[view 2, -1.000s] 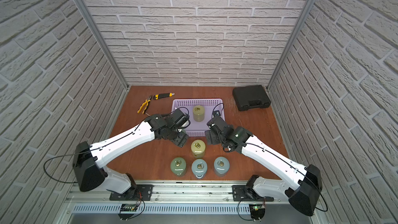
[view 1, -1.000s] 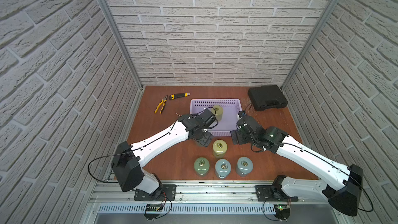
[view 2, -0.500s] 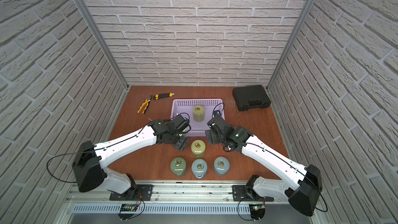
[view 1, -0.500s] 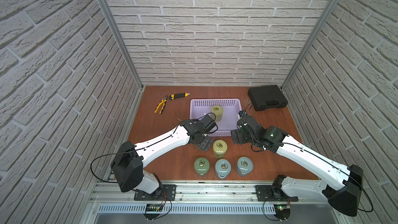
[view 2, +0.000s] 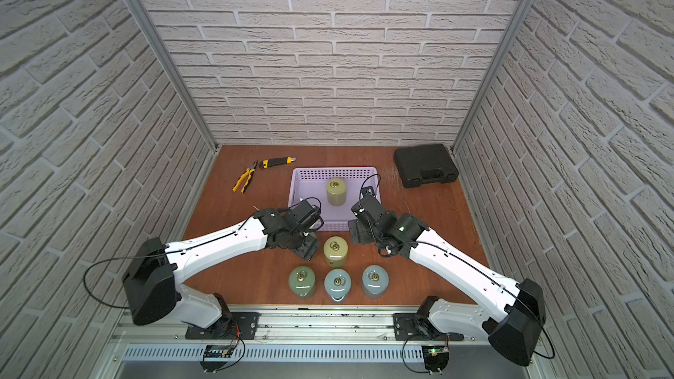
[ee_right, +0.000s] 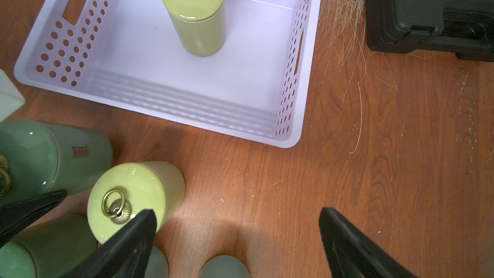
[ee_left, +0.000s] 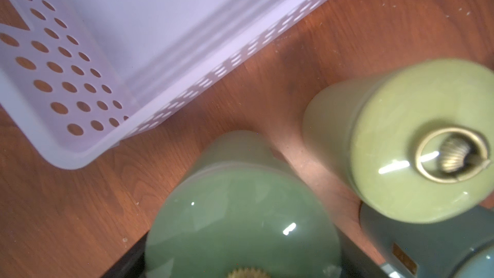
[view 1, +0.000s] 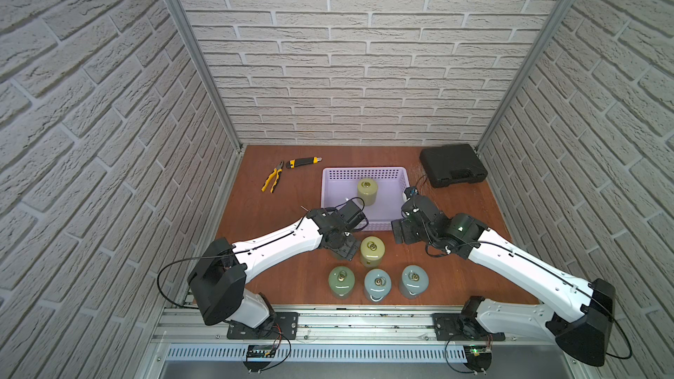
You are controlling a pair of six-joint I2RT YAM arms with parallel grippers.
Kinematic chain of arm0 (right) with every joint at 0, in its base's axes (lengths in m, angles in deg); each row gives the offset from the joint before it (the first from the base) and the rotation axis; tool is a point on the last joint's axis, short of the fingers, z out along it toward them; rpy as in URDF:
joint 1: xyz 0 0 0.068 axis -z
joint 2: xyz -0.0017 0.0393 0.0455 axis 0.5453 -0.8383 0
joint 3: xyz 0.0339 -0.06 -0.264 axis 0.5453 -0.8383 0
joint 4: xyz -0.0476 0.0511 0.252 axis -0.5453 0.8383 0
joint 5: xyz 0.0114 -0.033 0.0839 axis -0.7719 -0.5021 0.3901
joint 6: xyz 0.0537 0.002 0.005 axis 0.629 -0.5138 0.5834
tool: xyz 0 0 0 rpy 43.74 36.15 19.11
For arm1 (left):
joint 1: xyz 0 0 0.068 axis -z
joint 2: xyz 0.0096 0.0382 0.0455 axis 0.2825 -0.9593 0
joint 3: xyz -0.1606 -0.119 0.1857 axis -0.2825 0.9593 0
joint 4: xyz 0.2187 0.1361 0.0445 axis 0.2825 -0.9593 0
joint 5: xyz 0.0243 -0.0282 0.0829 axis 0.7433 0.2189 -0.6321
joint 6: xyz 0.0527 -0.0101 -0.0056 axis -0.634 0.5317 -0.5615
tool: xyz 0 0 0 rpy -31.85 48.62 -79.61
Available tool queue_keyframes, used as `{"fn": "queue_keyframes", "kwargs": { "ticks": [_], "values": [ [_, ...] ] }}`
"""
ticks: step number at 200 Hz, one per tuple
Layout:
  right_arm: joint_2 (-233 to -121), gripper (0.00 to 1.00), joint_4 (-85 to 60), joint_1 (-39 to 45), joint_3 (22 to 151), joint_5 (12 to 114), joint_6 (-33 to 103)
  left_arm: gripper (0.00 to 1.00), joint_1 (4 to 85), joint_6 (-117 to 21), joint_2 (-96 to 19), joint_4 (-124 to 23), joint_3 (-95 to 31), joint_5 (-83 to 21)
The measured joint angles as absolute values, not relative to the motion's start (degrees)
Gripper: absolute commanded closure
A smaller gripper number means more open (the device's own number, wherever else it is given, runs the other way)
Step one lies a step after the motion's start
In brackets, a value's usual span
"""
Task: Take the tea canister out of the basket
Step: Place the tea canister at the center of the board.
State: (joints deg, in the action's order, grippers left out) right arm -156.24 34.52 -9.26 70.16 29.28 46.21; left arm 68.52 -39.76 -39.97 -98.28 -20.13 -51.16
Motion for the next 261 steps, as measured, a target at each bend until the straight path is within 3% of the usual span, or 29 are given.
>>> {"fn": "queue_keyframes", "kwargs": {
  "ticks": [202, 261],
  "values": [
    [-155.34, 0.0, 34.59, -9.15, 70.16, 29.1, 47.02, 0.44, 69.42, -39.06, -41.33, -95.53, -18.01, -49.67],
    [-155.36, 0.0, 34.57, -9.11, 70.16, 29.1, 46.8, 0.38, 69.42, -38.32, -42.05, -94.7, -17.25, -49.52]
  ]
}}
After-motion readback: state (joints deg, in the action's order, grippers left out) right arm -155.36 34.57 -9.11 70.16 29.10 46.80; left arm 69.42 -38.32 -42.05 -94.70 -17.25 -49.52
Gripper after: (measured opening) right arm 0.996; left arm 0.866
